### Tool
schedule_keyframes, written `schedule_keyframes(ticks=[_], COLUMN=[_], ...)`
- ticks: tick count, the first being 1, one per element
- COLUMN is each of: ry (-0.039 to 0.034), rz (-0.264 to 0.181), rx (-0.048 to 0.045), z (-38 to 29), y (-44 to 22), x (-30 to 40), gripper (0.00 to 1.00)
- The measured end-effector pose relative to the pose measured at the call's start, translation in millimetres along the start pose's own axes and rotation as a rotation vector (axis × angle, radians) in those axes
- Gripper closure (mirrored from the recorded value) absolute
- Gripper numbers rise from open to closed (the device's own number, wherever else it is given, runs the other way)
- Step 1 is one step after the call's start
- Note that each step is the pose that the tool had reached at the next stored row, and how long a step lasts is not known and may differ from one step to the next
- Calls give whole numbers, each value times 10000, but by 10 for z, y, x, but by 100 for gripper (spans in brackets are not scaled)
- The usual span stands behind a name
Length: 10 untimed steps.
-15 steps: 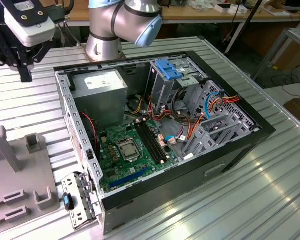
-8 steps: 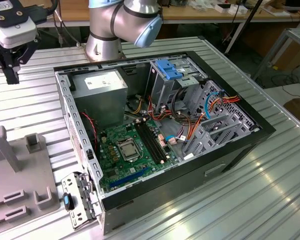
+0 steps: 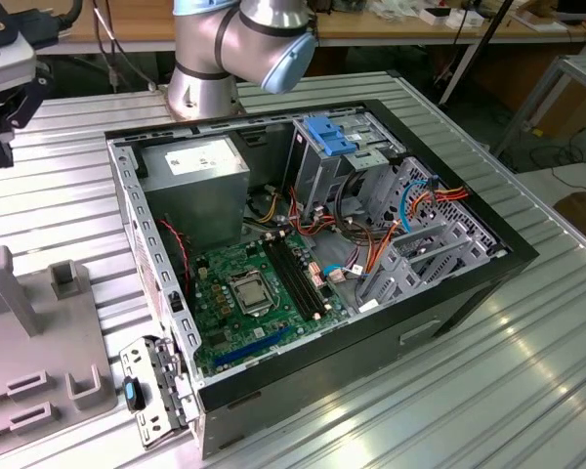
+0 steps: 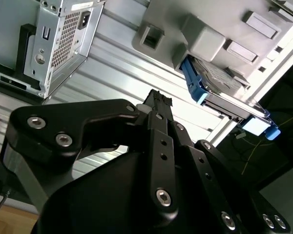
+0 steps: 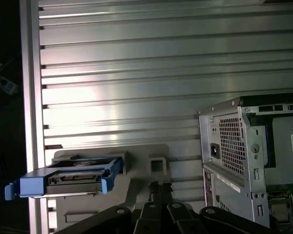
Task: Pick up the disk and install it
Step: 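Reach for the disk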
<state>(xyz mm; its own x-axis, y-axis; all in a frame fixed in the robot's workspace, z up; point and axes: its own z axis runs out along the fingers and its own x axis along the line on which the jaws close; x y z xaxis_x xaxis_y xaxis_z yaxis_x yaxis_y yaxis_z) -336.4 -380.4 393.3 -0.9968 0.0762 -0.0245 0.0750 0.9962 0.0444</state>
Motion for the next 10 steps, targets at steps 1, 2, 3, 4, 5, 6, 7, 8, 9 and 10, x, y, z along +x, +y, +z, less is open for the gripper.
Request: schedule_keyframes(ticks=[1, 2, 3, 4, 5, 6, 7, 8, 9, 10], ry=[-1, 0, 1, 0, 0, -1, 0, 0, 1, 1], rz=[1, 1, 1, 1, 0, 1, 0, -1, 0, 0], rx=[0, 0, 1, 0, 0, -1, 0, 0, 0, 0], z=[0, -2, -3, -3, -5, -5, -6, -6, -8, -9], y=[-1, -4, -6, -7, -10, -12, -14, -16, -18, -20], x=[24, 59, 89, 115, 159, 187, 215, 240, 269, 303], gripper=[89, 89, 89, 89, 89, 89, 89, 89, 89, 89])
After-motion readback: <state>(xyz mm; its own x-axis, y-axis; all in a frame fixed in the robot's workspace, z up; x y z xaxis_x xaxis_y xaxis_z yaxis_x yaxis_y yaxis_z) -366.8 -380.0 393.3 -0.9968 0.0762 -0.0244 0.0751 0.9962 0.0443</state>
